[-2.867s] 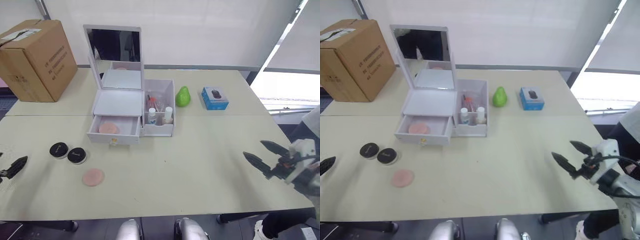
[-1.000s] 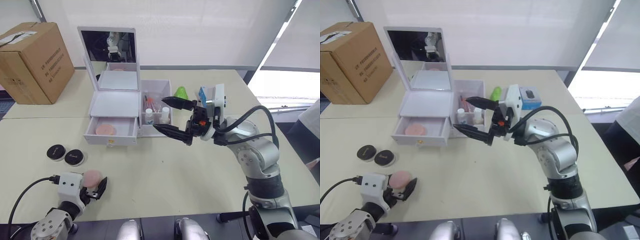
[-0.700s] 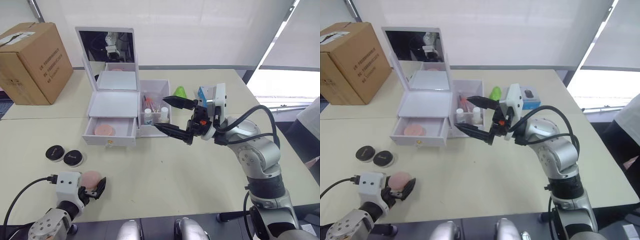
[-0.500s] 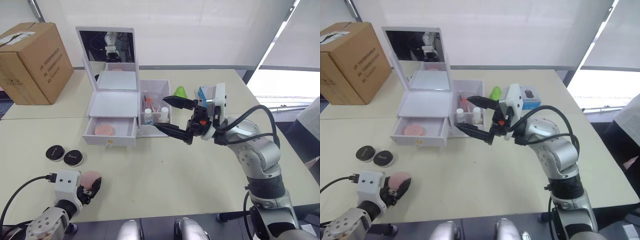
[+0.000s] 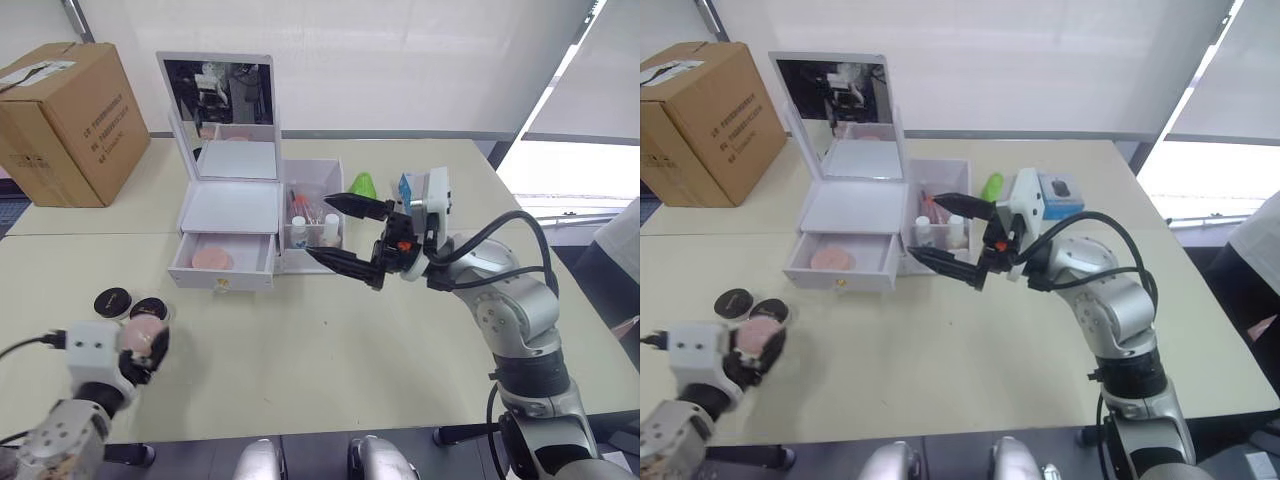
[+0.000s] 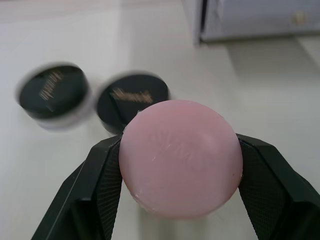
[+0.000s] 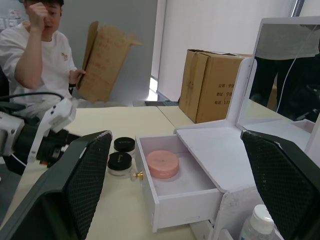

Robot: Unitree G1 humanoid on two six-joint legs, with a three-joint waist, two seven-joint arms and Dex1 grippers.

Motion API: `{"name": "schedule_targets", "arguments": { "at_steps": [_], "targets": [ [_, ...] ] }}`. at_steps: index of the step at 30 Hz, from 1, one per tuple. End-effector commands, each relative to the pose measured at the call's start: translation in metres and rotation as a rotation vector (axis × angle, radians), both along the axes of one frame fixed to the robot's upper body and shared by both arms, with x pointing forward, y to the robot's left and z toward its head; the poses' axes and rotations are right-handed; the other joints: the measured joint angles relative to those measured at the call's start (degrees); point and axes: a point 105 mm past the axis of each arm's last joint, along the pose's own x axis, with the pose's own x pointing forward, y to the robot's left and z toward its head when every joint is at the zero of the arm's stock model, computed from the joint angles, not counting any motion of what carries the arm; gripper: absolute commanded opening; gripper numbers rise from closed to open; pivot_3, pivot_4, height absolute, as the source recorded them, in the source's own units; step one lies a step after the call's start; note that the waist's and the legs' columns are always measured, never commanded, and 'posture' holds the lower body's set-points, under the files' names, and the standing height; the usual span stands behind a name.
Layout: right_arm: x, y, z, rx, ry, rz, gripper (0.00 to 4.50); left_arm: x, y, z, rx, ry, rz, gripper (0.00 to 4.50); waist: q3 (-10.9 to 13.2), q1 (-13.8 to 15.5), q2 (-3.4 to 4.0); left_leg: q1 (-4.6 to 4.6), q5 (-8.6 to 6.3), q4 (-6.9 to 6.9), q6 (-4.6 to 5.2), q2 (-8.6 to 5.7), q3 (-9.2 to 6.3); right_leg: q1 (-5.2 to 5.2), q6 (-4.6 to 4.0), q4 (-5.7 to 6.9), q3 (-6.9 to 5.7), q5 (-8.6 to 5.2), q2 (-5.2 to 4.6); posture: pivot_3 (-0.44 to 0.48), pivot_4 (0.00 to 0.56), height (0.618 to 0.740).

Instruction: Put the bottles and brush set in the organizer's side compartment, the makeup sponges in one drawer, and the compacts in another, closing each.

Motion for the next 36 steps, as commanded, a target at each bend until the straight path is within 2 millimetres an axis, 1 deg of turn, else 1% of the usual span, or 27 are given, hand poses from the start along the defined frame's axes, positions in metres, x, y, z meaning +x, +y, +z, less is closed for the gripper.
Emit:
{"name": "schedule_targets", "arguments": {
  "at_steps": [1,3,5,8,10,12,14,18,19,22,25,29,36],
  "targets": [
    [-0.004,0.001,0.005,0.001,-0.028,-0.001,4.50,0.008,0.004,0.049,0.048,-0.148,-0.041,2.96,0.00,0.03,-0.02,0.00,0.00,0.00,0.00,0.00,0.00,0.00,-0.01,0.00,0.00,0.01,0.00,0.000,0.150,0.740],
    [-0.004,0.001,0.005,-0.001,-0.029,-0.006,4.50,0.020,0.004,0.075,0.063,-0.204,-0.099,2.96,0.00,0.07,-0.03,-0.03,0.00,0.00,0.00,0.00,-0.06,0.00,-0.08,0.01,-0.05,0.05,0.02,0.000,0.150,0.740],
    [-0.004,0.001,0.006,0.006,-0.030,-0.013,4.50,0.038,-0.014,0.100,0.076,-0.238,-0.258,2.96,0.05,0.23,-0.11,-0.02,0.00,0.00,0.00,-0.01,-0.08,0.02,-0.09,0.04,-0.08,0.05,0.03,0.000,0.150,0.740],
    [-0.005,0.002,0.006,0.011,-0.033,-0.018,4.50,0.055,-0.034,0.117,0.078,-0.228,-0.434,2.96,0.05,0.21,-0.10,0.01,0.01,0.00,-0.01,-0.04,-0.09,0.03,-0.09,0.00,-0.12,0.04,0.01,0.000,0.150,0.740],
    [-0.006,0.002,0.007,0.013,-0.036,-0.023,4.50,0.063,-0.046,0.123,0.081,-0.201,-0.550,2.96,0.07,-0.03,-0.08,0.00,0.01,0.00,0.00,-0.07,-0.08,0.09,-0.09,0.00,-0.07,0.05,0.02,0.000,0.150,0.740],
    [-0.006,0.002,0.007,0.015,-0.038,-0.035,4.50,0.065,-0.060,0.120,0.085,-0.141,-0.682,2.96,0.07,-0.21,-0.08,0.02,0.02,0.00,0.00,-0.07,-0.11,0.08,-0.14,0.02,-0.02,0.09,0.11,0.000,0.150,0.740],
    [-0.006,0.001,0.007,0.019,-0.040,-0.049,4.50,0.070,-0.073,0.111,0.097,-0.050,-0.818,2.96,0.07,-0.44,-0.09,0.04,0.02,0.00,0.00,-0.04,-0.15,0.05,-0.28,0.03,0.04,0.16,0.21,0.000,0.150,0.740],
    [-0.006,-0.001,0.006,0.026,-0.041,-0.076,4.50,0.087,-0.086,0.101,0.125,0.025,-0.939,2.96,0.09,-0.40,-0.06,0.04,0.02,-0.01,0.00,-0.04,-0.18,0.03,-0.24,0.02,0.04,0.11,0.26,0.000,0.150,0.740],
    [-0.006,-0.001,0.006,0.028,-0.041,-0.082,4.50,0.091,-0.088,0.099,0.132,0.033,-0.953,2.96,0.10,-0.20,-0.07,0.03,0.02,-0.01,0.00,-0.04,-0.17,0.03,-0.07,0.01,0.04,0.01,0.24,0.000,0.150,0.740],
    [-0.007,-0.002,0.005,0.032,-0.042,-0.094,4.50,0.100,-0.091,0.094,0.148,0.060,-0.981,2.96,0.11,-0.11,-0.10,0.00,0.02,-0.01,0.00,-0.06,-0.15,0.04,-0.07,0.01,0.06,0.01,0.22,0.000,0.150,0.740],
    [-0.009,-0.005,0.005,0.043,-0.044,-0.125,4.50,0.106,-0.098,0.085,0.156,0.094,-1.020,2.96,0.10,-0.06,-0.11,0.01,0.03,-0.01,0.01,-0.05,-0.15,0.05,-0.08,0.02,0.07,0.02,0.23,0.000,0.150,0.740],
    [-0.010,-0.006,0.003,0.048,-0.039,-0.144,4.50,0.111,-0.104,0.083,0.149,0.097,-1.040,2.96,0.10,-0.05,-0.19,-0.03,0.04,0.00,0.02,-0.06,-0.15,0.03,-0.08,0.01,0.09,0.03,0.24,0.000,0.150,0.740],
    [-0.011,-0.007,0.001,0.053,-0.033,-0.163,4.50,0.118,-0.104,0.080,0.162,0.098,-1.038,2.96,0.06,-0.04,-0.25,-0.02,0.04,0.00,0.03,-0.06,-0.17,0.04,-0.05,0.02,0.12,0.01,0.26,0.000,0.150,0.740]
  ]
}}
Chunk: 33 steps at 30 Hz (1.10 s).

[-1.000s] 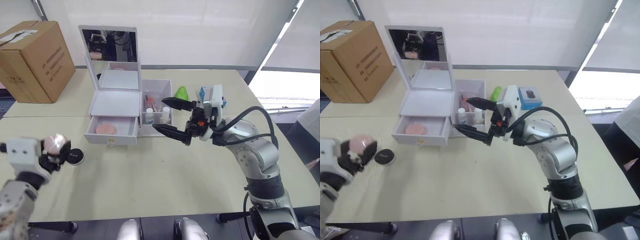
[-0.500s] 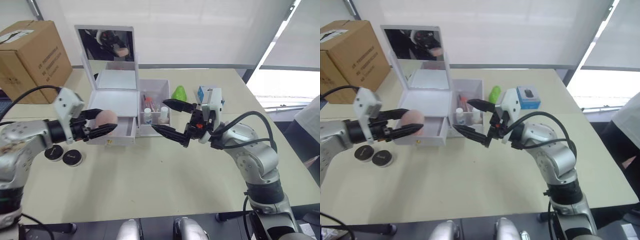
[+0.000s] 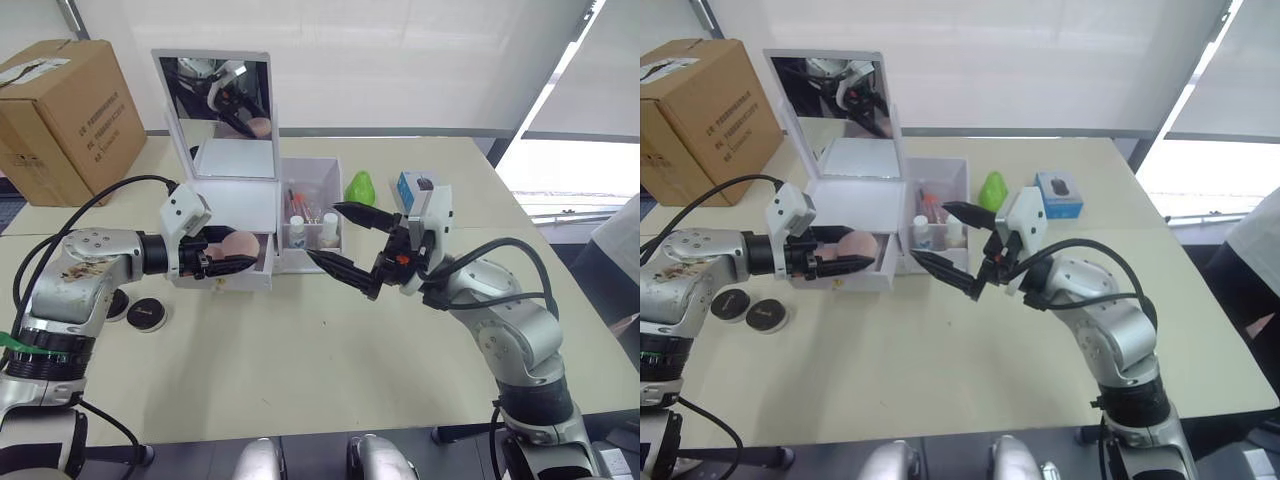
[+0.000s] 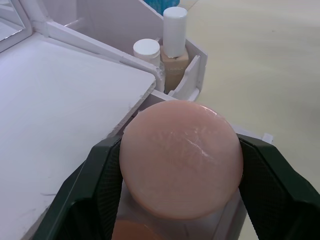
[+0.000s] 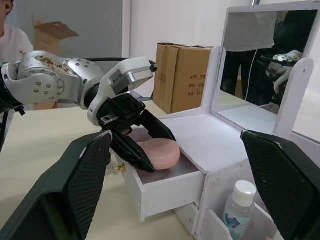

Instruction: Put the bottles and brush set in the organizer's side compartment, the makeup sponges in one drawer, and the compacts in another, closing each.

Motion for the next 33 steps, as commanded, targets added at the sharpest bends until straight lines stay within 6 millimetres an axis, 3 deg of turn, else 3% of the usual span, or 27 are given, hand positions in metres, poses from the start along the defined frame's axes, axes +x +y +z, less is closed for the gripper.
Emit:
{"name": "schedule_targets", "arguments": {
  "at_steps": [1,4,5,8,17,20,22,25,33],
  "targets": [
    [-0.004,-0.003,0.012,0.015,-0.052,-0.017,4.50,0.002,-0.002,0.011,0.007,-0.045,-0.015,2.96,0.00,0.01,0.00,0.00,0.00,0.00,0.00,0.00,0.00,0.01,0.00,0.01,0.00,0.00,0.00,0.000,0.150,0.740],
    [-0.004,-0.003,0.011,0.016,-0.050,-0.021,4.50,0.002,-0.003,0.012,-0.012,-0.044,-0.014,2.96,0.00,0.03,0.00,0.00,0.00,0.00,0.01,0.00,0.00,0.01,0.01,0.00,0.01,0.00,-0.01,0.000,0.150,0.740],
    [-0.004,-0.003,0.011,0.016,-0.049,-0.022,4.50,0.002,-0.004,0.013,-0.017,-0.046,-0.014,3.67,0.00,0.05,0.00,0.00,0.00,0.00,0.01,0.00,0.00,0.02,0.01,0.00,0.01,0.00,-0.01,0.000,0.150,0.740],
    [-0.004,-0.003,0.010,0.017,-0.046,-0.021,4.50,0.002,-0.005,0.014,-0.027,-0.050,-0.019,4.48,-0.01,0.09,-0.01,-0.01,0.01,0.00,0.01,-0.01,0.00,0.04,0.02,0.00,0.01,0.00,-0.01,0.000,0.150,0.740],
    [-0.004,-0.003,0.010,0.017,-0.042,-0.026,4.50,0.001,0.017,0.036,-0.041,-0.109,0.055,4.48,-0.02,-0.01,-0.05,0.00,0.01,0.01,0.02,0.00,-0.02,0.03,0.03,0.02,0.01,0.01,0.01,0.000,0.150,0.740],
    [-0.005,-0.004,0.008,0.012,-0.036,-0.034,4.50,-0.015,0.028,0.055,-0.077,-0.121,0.036,4.48,-0.01,-0.13,-0.03,0.04,0.01,0.01,0.02,0.01,-0.05,0.03,0.03,0.04,0.02,0.01,0.04,0.000,0.150,0.740],
    [-0.005,-0.005,0.007,0.011,-0.032,-0.037,4.50,-0.028,0.036,0.063,-0.084,-0.112,0.027,4.07,0.02,-0.26,0.01,0.04,0.01,0.00,0.02,0.03,-0.04,0.00,0.03,0.03,0.03,0.00,0.05,0.000,0.150,0.740],
    [-0.006,-0.005,0.007,0.011,-0.029,-0.037,4.50,-0.042,0.047,0.059,-0.056,-0.070,0.032,3.27,0.08,-0.36,0.11,0.08,0.01,0.00,0.02,0.03,-0.02,0.02,0.03,0.02,0.04,-0.01,0.02,0.000,0.150,0.740],
    [-0.006,-0.003,0.007,0.015,-0.025,-0.029,4.50,-0.062,0.062,0.021,0.000,0.063,0.060,0.61,0.12,0.18,0.13,0.01,0.00,0.00,0.00,0.04,0.08,-0.05,0.02,0.00,-0.12,-0.03,-0.18,0.000,0.150,0.740]
  ]
}}
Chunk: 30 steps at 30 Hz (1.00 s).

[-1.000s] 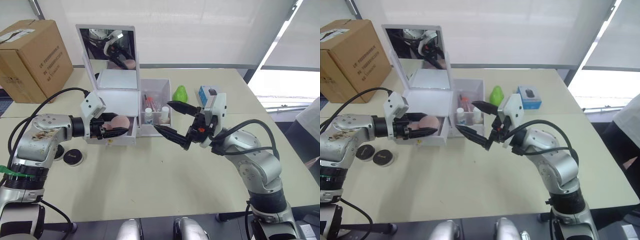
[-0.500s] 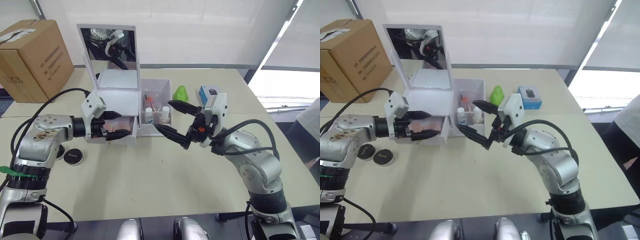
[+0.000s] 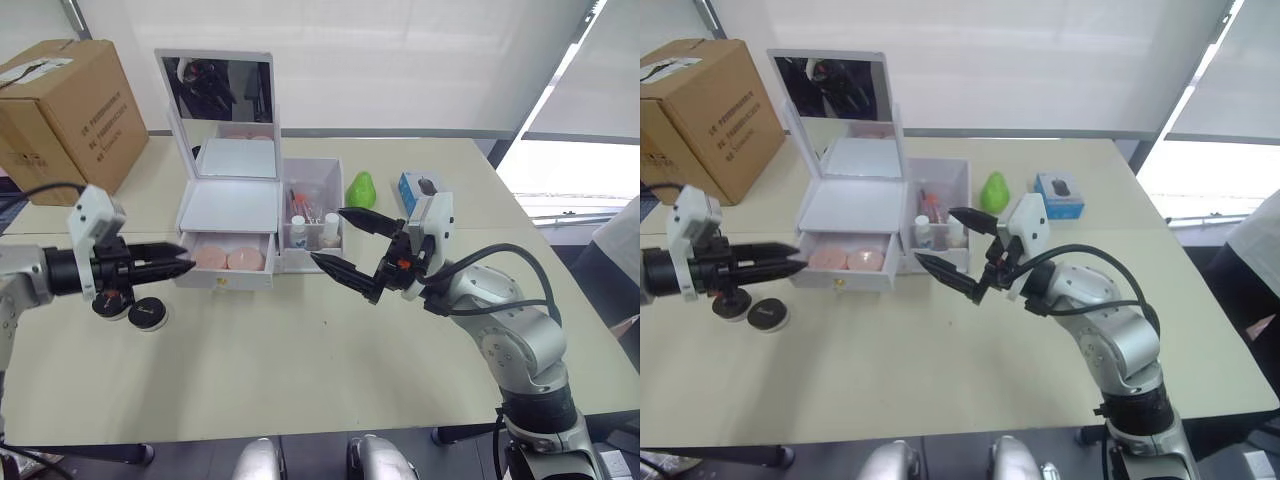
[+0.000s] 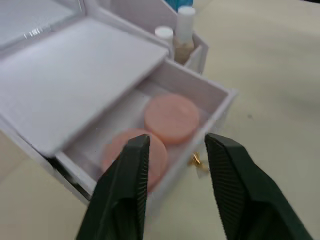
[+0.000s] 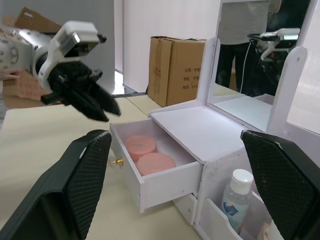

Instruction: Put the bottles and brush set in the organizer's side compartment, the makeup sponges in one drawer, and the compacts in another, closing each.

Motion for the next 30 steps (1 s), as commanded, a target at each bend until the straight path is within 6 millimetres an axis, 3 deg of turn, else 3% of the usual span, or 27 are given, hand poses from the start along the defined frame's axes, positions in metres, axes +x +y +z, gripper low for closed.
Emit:
{"name": "schedule_targets", "arguments": {
  "at_steps": [1,2,9,17,30],
  "targets": [
    [-0.005,0.000,0.012,0.016,-0.051,0.008,4.50,-0.004,0.001,0.003,0.040,-0.033,-0.004,0.31,0.00,0.02,0.00,-0.01,0.00,0.00,0.00,0.00,0.01,0.00,0.00,-0.01,-0.01,0.00,-0.01,0.000,0.150,0.740],
    [-0.004,0.000,0.012,0.016,-0.052,0.009,4.50,-0.003,0.002,-0.002,0.048,-0.026,0.001,0.02,0.00,0.00,0.00,-0.01,0.00,0.00,0.00,0.00,0.01,0.02,0.00,-0.01,-0.01,0.00,-0.02,0.000,0.150,0.740],
    [-0.004,0.000,0.015,0.010,-0.062,0.016,4.50,0.012,-0.006,-0.024,0.081,-0.049,0.046,0.02,0.00,0.02,-0.01,-0.01,0.00,-0.01,0.00,0.00,0.01,0.03,-0.01,0.01,-0.01,0.01,0.01,0.000,0.150,0.740],
    [-0.005,0.000,0.015,0.001,-0.059,0.015,4.50,0.052,-0.012,-0.022,0.052,-0.164,0.179,0.02,-0.04,-0.05,-0.07,-0.02,0.01,0.00,0.01,-0.03,-0.01,0.07,0.00,0.02,0.00,0.03,0.07,0.000,0.150,0.740],
    [-0.005,0.000,0.013,-0.003,-0.051,0.008,4.50,0.078,-0.029,-0.025,0.008,-0.211,0.210,0.02,-0.14,-0.02,-0.23,-0.02,0.01,0.01,0.02,-0.05,-0.04,0.12,-0.03,0.04,0.04,0.10,0.08,0.000,0.150,0.740]
  ]
}}
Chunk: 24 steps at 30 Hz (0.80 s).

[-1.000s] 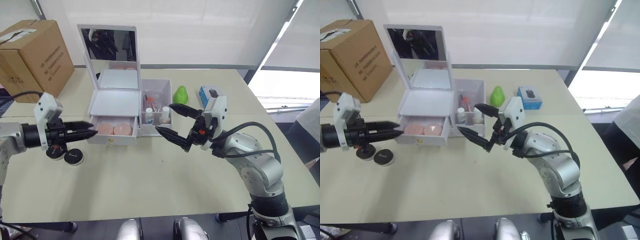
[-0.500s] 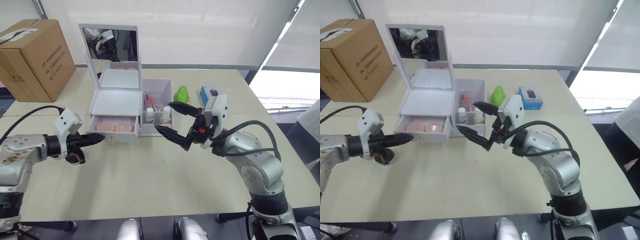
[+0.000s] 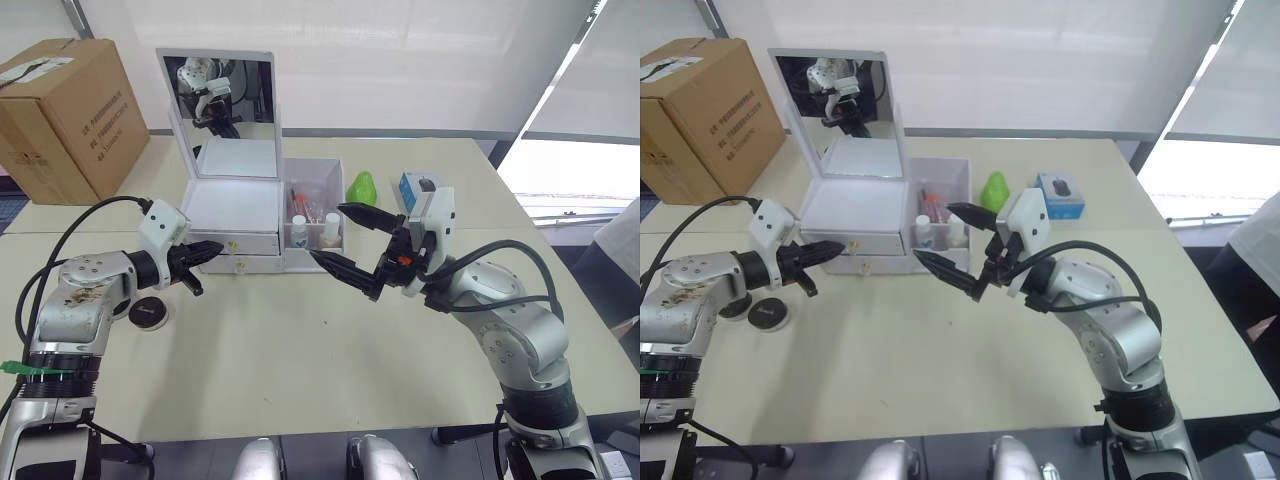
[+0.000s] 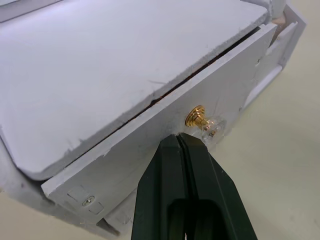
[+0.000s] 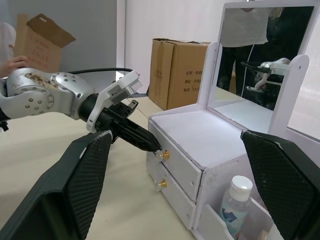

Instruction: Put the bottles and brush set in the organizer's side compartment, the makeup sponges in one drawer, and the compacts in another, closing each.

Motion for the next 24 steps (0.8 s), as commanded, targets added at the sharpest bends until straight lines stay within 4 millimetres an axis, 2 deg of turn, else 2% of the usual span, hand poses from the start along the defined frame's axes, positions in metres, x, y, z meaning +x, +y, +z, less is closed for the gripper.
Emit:
{"name": "schedule_targets", "arguments": {
  "at_steps": [1,8,19,24],
  "targets": [
    [-0.006,0.000,0.008,0.007,-0.032,0.005,4.50,0.004,-0.003,0.013,0.010,-0.060,-0.005,0.02,-0.01,0.00,-0.01,0.00,0.00,0.00,0.00,0.00,-0.01,-0.01,0.01,0.00,-0.01,0.00,0.01,0.000,0.150,0.740],
    [-0.006,0.000,0.008,0.006,-0.031,0.007,4.50,0.002,-0.002,0.013,0.018,-0.056,-0.008,0.02,-0.01,0.00,-0.01,0.00,0.00,0.00,0.00,0.00,-0.02,0.00,0.00,0.01,-0.01,0.00,0.00,0.000,0.150,0.740],
    [-0.006,-0.003,0.008,0.004,-0.029,0.001,4.50,0.001,0.019,0.015,0.024,-0.063,0.059,0.02,0.00,-0.11,0.00,0.03,0.00,0.00,0.00,0.02,-0.03,-0.02,0.02,0.01,-0.01,0.00,0.02,0.000,0.150,0.740],
    [-0.006,-0.002,0.008,0.003,-0.027,0.004,4.50,0.001,0.018,0.016,0.017,-0.067,0.054,0.02,0.00,-0.02,0.01,0.00,0.00,0.00,0.00,0.01,-0.02,0.00,0.01,0.01,-0.02,0.00,-0.01,0.000,0.150,0.740]
  ]
}}
